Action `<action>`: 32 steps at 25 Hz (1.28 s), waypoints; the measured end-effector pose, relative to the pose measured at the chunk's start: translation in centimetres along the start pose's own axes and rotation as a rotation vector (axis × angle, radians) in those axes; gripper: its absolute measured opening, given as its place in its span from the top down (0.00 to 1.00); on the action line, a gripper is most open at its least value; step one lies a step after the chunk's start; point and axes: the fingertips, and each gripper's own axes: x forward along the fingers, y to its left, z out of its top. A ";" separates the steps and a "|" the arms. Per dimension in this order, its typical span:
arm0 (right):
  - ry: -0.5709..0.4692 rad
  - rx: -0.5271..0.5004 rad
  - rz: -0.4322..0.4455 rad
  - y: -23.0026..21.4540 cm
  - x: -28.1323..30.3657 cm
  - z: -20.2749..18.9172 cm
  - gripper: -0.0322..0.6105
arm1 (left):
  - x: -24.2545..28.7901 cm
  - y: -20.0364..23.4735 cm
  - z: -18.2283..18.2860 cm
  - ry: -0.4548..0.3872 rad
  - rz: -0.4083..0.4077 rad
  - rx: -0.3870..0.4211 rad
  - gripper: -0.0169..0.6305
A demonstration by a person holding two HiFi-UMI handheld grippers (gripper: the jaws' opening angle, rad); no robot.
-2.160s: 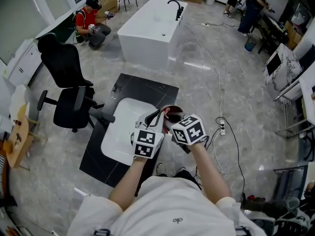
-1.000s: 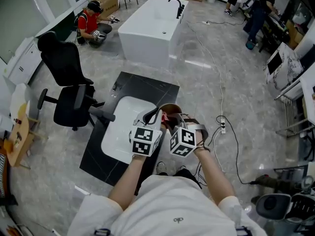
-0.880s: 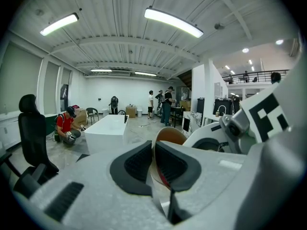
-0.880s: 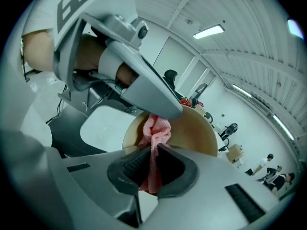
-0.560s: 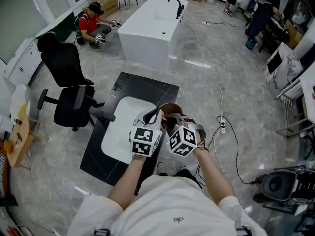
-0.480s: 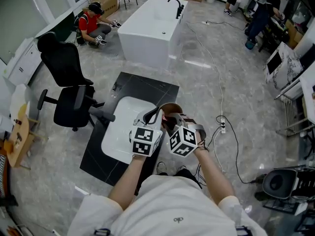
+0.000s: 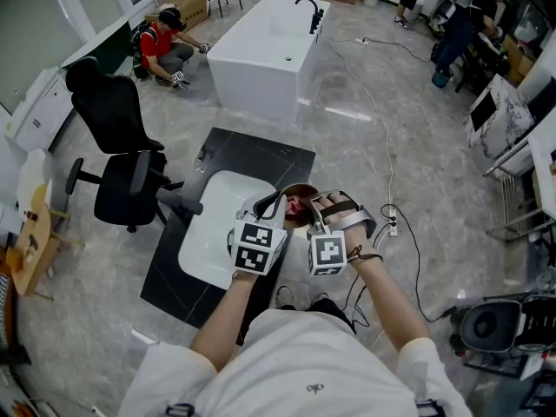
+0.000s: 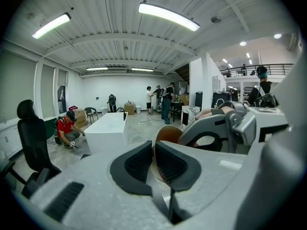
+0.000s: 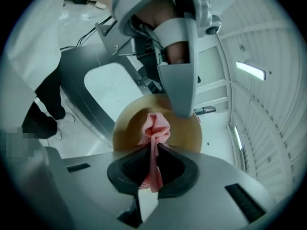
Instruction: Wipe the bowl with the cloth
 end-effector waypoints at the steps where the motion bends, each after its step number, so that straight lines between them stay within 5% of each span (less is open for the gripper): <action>1: 0.000 -0.034 -0.020 -0.3 0.0 -0.1 0.91 | 0.0 0.0 -0.1 0.008 -0.004 0.008 0.93; 11: 0.004 -0.108 -0.166 -2.9 -0.5 0.1 0.91 | 0.1 -0.2 -0.5 0.045 -0.024 0.010 0.94; 18: 0.011 -0.014 -0.148 -2.2 0.1 -0.1 0.91 | -0.1 -0.6 0.0 0.014 -0.027 0.022 0.93; 22: 0.020 0.067 -0.066 -1.3 0.2 0.0 0.91 | -0.3 -0.1 0.4 -0.009 -0.014 0.008 0.93; 27: -0.059 0.165 0.035 0.2 -0.2 1.7 0.91 | -0.1 -0.5 0.9 -0.026 -0.024 0.007 0.93; 32: -0.122 0.264 0.028 -0.3 -0.7 3.1 0.91 | -0.3 -0.3 0.8 -0.038 -0.032 -0.023 0.93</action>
